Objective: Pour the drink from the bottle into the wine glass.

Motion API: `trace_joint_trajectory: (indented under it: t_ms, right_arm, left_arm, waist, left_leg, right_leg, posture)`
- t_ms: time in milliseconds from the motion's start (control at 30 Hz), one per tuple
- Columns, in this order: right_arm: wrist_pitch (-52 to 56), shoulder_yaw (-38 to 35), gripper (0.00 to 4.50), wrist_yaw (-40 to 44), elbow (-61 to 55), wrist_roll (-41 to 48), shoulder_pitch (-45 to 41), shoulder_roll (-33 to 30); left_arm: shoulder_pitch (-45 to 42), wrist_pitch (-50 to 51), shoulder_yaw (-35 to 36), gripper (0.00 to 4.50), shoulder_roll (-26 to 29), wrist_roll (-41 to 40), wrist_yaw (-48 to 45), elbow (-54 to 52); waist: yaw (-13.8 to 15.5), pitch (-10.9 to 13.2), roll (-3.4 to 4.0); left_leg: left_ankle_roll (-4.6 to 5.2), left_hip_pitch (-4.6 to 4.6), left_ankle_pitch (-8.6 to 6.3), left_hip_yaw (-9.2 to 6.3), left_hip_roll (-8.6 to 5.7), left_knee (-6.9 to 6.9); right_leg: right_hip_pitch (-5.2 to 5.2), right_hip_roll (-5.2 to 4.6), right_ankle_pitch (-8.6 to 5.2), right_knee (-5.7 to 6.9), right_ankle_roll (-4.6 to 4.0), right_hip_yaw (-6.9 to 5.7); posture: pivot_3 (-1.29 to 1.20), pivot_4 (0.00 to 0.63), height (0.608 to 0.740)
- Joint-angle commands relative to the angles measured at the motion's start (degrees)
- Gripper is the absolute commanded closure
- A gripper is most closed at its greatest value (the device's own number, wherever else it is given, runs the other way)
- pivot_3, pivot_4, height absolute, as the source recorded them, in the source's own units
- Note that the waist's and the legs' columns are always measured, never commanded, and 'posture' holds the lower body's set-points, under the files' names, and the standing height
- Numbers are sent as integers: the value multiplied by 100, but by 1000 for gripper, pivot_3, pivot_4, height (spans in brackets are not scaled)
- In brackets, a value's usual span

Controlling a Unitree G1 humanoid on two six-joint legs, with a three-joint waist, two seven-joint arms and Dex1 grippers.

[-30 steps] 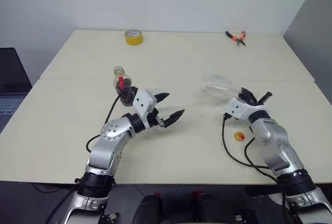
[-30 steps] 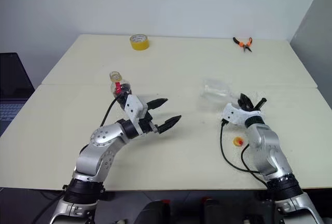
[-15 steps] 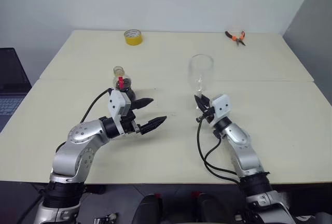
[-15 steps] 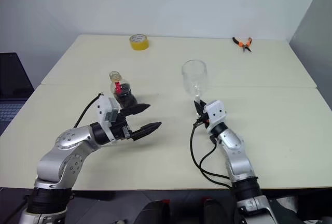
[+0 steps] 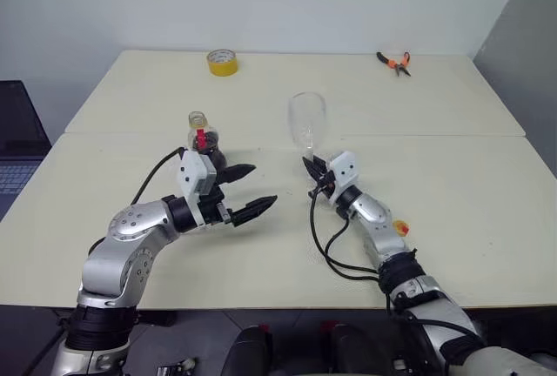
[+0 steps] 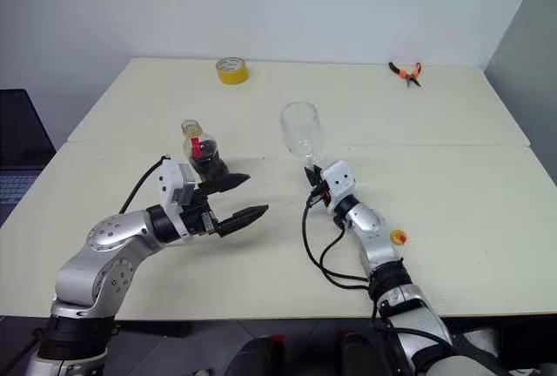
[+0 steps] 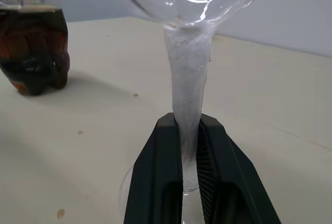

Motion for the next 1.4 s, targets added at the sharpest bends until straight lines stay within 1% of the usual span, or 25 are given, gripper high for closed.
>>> trace_joint_trajectory:
  t_ms: [33, 67, 300, 333, 700, 833, 1000, 1100, 1267, 1333, 1400]
  right_arm:
    - [-219, -16, 3102, 93, -84, -5, -16, -25]
    - [-215, 1, 2684, 86, -107, -43, -10, -43]
    - [-76, 17, 149, 3, -180, -159, -22, -115]
    - [-66, 17, 31, -1, -183, -168, -26, -120]
    - [231, 227, 31, -502, -195, -872, -11, -391]
    - [277, 252, 31, -547, -277, -917, 81, -457]
    - [386, 220, 31, -384, -553, -790, 206, -454]
    - [703, 169, 31, -146, -1120, -525, 379, -414]
    - [1548, 144, 31, 173, -2531, -168, 851, -532]
    - [2112, 143, 31, 382, -3445, 91, 1194, -675]
    - [2897, 183, 31, 619, -4673, 295, 1733, -1020]
  left_arm:
    - [-45, -237, 28, 0, -39, 80, 21, -43]
    - [-43, -256, 16, 0, -49, 90, 20, -34]
    - [-77, -372, -20, 0, -108, 156, 0, 71]
    - [-81, -382, -20, 0, -113, 163, -7, 87]
    - [-59, -537, -27, 0, -164, 265, -5, 194]
    - [-43, -594, -34, 0, -178, 307, 17, 228]
    - [-55, -623, -18, 0, -220, 348, 57, 277]
    - [-39, -620, 21, 0, -258, 347, 116, 302]
    - [73, -610, 118, 0, -334, 312, 253, 253]
    - [216, -596, 184, 0, -376, 289, 386, 154]
    - [483, -651, 348, 0, -525, 308, 725, -25]
  waist:
    - [-6, 0, 0]
    - [-6, 0, 0]
    - [-7, 0, 0]
    - [-7, 0, 0]
    - [-7, 0, 0]
    - [-4, 0, 0]
    - [2, 0, 0]
    - [3, 0, 0]
    - [3, 0, 0]
    - [6, 0, 0]
    - [14, 0, 1]
  left_leg:
    - [0, 0, 0, 1, 0, 0]
    - [0, 0, 0, 2, 0, 0]
    - [0, 1, 0, 0, 1, -1]
    - [0, 1, 0, 1, 1, -1]
    - [0, 1, 0, 0, 1, -1]
    - [0, 2, 0, 1, 1, 0]
    - [0, 1, 0, 0, 0, 0]
    - [1, 1, 0, 0, 1, 0]
    - [1, -1, -1, -1, 1, -2]
    - [1, 0, -1, -1, 1, -2]
    - [2, -3, -2, -4, 1, -4]
  right_leg:
    - [0, 0, 0, 0, 0, 1]
    - [-1, 0, 0, 0, 0, 2]
    - [-1, 0, 0, 5, 0, 0]
    - [-1, 0, 0, 5, 0, 0]
    - [-1, 0, 0, 5, 0, 0]
    - [0, 0, 0, 5, 0, 1]
    - [1, -1, 0, 5, 0, 0]
    - [1, -1, 0, 4, 0, 0]
    - [-1, -2, 0, 4, 0, 1]
    - [-1, -2, 0, 4, 0, 0]
    - [-1, -3, -1, -1, 0, -2]
  posture:
    - [0, 150, 740]
    - [0, 150, 740]
    - [0, 150, 740]
    - [0, 150, 740]
    - [0, 150, 740]
    - [0, 150, 740]
    - [0, 150, 740]
    - [0, 150, 740]
    - [0, 150, 740]
    - [0, 150, 740]
    - [0, 150, 740]
